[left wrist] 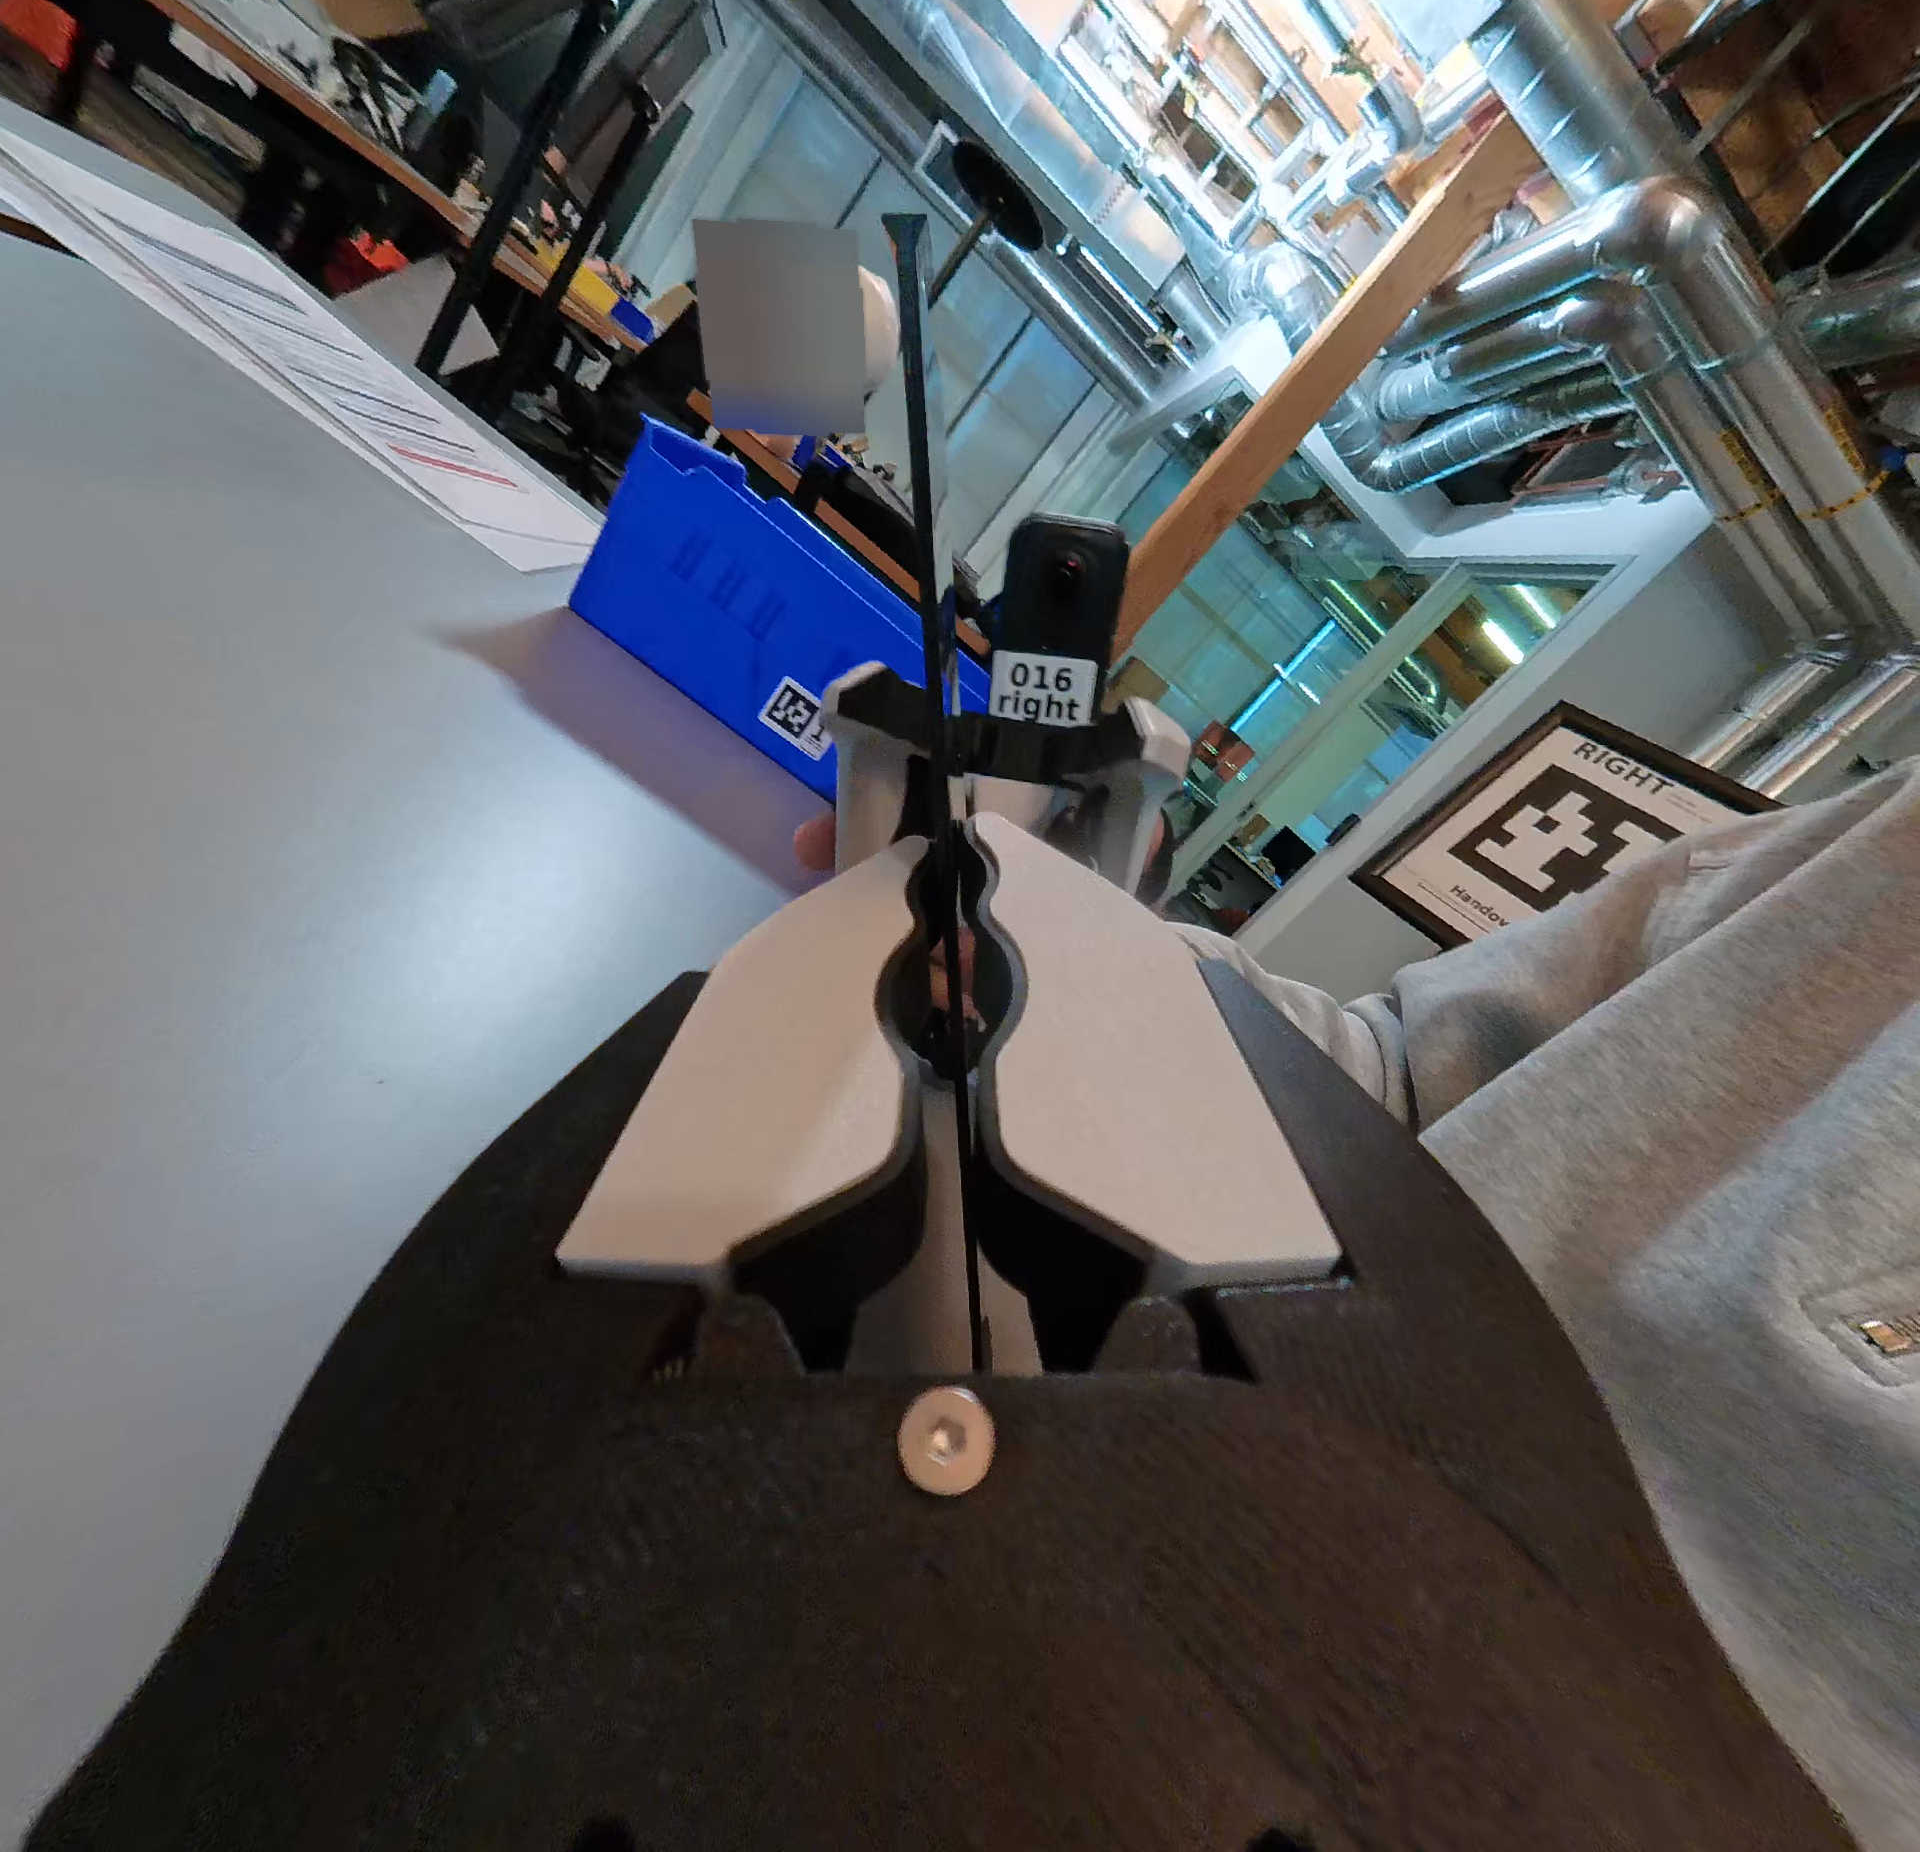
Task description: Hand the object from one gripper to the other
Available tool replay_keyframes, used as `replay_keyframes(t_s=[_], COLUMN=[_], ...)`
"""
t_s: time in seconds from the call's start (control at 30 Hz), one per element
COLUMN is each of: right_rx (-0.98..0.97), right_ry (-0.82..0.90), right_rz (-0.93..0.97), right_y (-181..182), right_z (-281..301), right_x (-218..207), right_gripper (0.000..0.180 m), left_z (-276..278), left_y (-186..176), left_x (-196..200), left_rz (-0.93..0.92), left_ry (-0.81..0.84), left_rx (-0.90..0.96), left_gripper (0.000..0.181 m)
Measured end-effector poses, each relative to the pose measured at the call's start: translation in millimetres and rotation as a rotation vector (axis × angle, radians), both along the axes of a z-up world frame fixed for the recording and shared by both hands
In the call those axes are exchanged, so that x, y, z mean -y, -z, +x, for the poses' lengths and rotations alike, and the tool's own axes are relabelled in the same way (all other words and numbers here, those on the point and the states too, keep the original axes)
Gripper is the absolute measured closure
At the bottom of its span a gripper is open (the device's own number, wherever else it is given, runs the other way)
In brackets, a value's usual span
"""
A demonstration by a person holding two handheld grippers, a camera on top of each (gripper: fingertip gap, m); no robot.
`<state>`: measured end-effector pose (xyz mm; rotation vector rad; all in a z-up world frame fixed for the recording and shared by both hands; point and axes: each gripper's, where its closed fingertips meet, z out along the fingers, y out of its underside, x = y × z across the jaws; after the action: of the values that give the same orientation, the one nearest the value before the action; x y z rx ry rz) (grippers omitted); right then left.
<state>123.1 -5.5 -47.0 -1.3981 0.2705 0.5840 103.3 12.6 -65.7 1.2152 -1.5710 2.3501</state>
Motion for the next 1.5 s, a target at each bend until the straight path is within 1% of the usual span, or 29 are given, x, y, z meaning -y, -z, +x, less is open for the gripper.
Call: replay_keyframes(t_s=[0.1, 0.17, 0.27, 0.3, 0.4, 0.43, 0.57, 0.73, 0.8, 0.9, 1.0, 1.17, 1.27, 1.37, 1.43, 1.5], right_rx=[-0.062, -0.076, -0.077, -0.073, -0.055, -0.05, -0.056, -0.072, -0.092, -0.119, -0.144, -0.211, -0.243, -0.244, -0.237, -0.235], right_ry=[-0.011, -0.028, -0.079, -0.093, -0.122, -0.12, -0.121, -0.102, -0.09, -0.072, -0.05, -0.016, -0.019, -0.023, -0.027, -0.033], right_rz=[0.041, 0.052, 0.058, 0.058, 0.025, 0.014, 0.012, 0.009, 0.027, 0.052, 0.083, 0.137, 0.153, 0.165, 0.166, 0.166], right_y=[-5.6, -6.8, -9.1, -9.5, -5.5, -3.8, -5.1, -5.3, -8.1, -12.5, -16.7, -20.4, -20.0, -21.3, -21.8, -22.1], right_z=[3.3, 2.5, -4.8, -7.7, -13.8, -13.9, -14.3, -8.4, -4.0, 3.9, 12.9, 24.7, 24.7, 21.4, 18.9, 16.8], right_x=[4.3, 5.1, 4.9, 5.0, 4.6, 4.4, 4.6, 6.6, 9.7, 15.7, 22.5, 30.3, 29.9, 28.1, 26.9, 25.7], right_gripper=[0.121, 0.125, 0.136, 0.142, 0.171, 0.177, 0.177, 0.177, 0.177, 0.177, 0.178, 0.178, 0.178, 0.178, 0.177, 0.177], left_z=[-5.5, -10.4, -13.1, -13.9, -15.9, -16.2, -15.6, -5.5, -2.9, -1.9, -3.1, -12.2, -14.4, -16.6, -18.3, -18.1], left_y=[-1.6, -2.3, 2.2, 4.3, 8.1, 8.9, 7.8, 5.4, 4.5, 2.3, 5.5, 11.7, 9.3, 11.2, 12.6, 14.8], left_x=[11.1, 20.1, 30.4, 33.3, 39.5, 40.8, 40.7, 31.5, 27.2, 23.7, 28.2, 47.9, 52.8, 56.3, 58.8, 59.9], left_rz=[-0.003, -0.002, 0.032, 0.045, 0.066, 0.069, 0.066, 0.015, -0.001, -0.024, -0.032, -0.018, -0.002, 0.019, 0.021, 0.031], left_ry=[0.057, 0.11, 0.143, 0.152, 0.173, 0.175, 0.166, 0.086, 0.062, 0.051, 0.082, 0.189, 0.19, 0.204, 0.224, 0.226], left_rx=[0.007, 0.016, 0.006, 0.0, -0.01, -0.015, -0.011, -0.021, -0.025, -0.026, -0.052, -0.091, -0.061, -0.064, -0.077, -0.091], left_gripper=[0.178, 0.178, 0.178, 0.178, 0.178, 0.177, 0.174, 0.146, 0.139, 0.133, 0.13, 0.124, 0.129, 0.14, 0.149, 0.164])
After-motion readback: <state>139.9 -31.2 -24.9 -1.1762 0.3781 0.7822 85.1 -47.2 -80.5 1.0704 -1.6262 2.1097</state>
